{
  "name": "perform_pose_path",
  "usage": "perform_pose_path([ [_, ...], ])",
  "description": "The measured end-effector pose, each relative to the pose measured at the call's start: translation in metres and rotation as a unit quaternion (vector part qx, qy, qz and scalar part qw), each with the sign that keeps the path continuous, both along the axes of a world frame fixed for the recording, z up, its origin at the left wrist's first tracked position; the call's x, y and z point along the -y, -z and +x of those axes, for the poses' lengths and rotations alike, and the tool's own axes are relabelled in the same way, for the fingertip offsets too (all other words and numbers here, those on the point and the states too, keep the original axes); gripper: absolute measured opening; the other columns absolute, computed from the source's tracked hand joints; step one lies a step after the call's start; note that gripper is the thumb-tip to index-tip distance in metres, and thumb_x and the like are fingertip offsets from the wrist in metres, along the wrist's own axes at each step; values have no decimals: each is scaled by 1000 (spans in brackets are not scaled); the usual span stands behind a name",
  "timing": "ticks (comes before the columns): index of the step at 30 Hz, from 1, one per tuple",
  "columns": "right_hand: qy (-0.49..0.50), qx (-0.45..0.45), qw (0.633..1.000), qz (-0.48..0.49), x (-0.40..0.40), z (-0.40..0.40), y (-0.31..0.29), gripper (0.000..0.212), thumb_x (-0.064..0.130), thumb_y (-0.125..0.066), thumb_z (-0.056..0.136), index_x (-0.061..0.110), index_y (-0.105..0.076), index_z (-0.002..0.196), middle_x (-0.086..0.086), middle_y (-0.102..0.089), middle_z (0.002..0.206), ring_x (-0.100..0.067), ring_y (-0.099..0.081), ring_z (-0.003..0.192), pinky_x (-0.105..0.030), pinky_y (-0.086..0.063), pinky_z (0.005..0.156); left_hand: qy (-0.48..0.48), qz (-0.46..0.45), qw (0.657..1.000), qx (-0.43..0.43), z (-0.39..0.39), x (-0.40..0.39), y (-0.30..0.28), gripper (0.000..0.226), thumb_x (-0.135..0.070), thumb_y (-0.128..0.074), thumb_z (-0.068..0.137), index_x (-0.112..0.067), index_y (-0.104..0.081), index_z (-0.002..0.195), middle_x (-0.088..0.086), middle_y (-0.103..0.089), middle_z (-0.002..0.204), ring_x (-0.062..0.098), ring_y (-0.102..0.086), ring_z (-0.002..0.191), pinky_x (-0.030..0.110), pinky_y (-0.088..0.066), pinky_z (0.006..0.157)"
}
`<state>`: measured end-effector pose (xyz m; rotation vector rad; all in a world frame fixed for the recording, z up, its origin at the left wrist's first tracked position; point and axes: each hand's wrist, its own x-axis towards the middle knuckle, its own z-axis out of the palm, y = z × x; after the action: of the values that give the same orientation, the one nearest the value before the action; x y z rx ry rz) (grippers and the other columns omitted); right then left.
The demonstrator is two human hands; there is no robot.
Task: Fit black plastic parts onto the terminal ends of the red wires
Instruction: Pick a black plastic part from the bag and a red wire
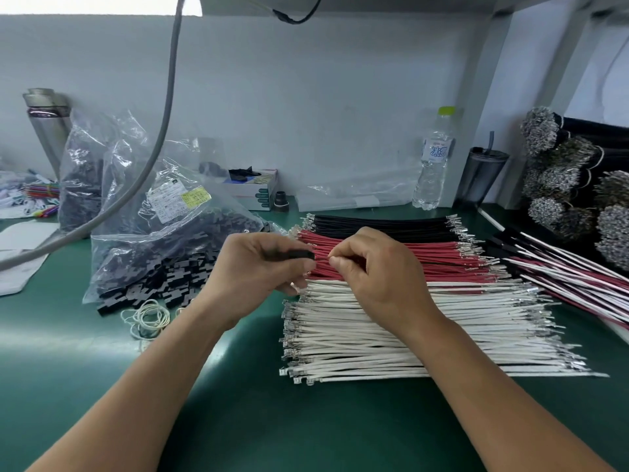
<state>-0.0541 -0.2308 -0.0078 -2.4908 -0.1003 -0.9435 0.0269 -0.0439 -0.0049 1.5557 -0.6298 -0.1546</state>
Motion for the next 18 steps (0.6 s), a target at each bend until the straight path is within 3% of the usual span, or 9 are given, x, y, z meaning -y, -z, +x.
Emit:
perform_pose_path([
  [9, -45, 22, 999, -4, -4, -4, -4, 7, 22, -70, 93, 21, -73, 87, 14, -58, 82, -6, -57, 74, -35, -50, 65, 19, -12, 1000, -20, -2, 2, 3, 23, -19, -86, 69, -8, -82, 89, 23, -75, 75, 28, -74, 60, 31, -63, 59],
  [12, 3, 42, 998, -41, 5, -12, -10, 6, 31, -72, 91, 29, -74, 86, 16, -61, 81, -4, -56, 77, -33, -49, 62, 25, -13, 999, -21, -2, 4, 4, 20, -19, -86, 73, -9, -82, 89, 20, -76, 76, 26, -74, 58, 30, -61, 57],
  [15, 23, 95, 989, -114, 4, -23, -16, 9, 32, -76, 86, 26, -73, 92, 14, -58, 88, -8, -49, 87, -24, -41, 69, 6, -11, 1000, -23, 1, 3, 5, 22, -26, -87, 72, -13, -83, 89, 17, -78, 80, 25, -73, 57, 30, -61, 56],
  [18, -44, -21, 989, -138, -5, -32, -8, 17, 48, -74, 81, 34, -71, 90, 19, -53, 91, -5, -45, 88, -25, -37, 71, -37, -21, 999, -31, 5, -2, 5, 23, -31, -87, 70, -17, -83, 87, 15, -78, 80, 20, -69, 53, 30, -60, 56],
])
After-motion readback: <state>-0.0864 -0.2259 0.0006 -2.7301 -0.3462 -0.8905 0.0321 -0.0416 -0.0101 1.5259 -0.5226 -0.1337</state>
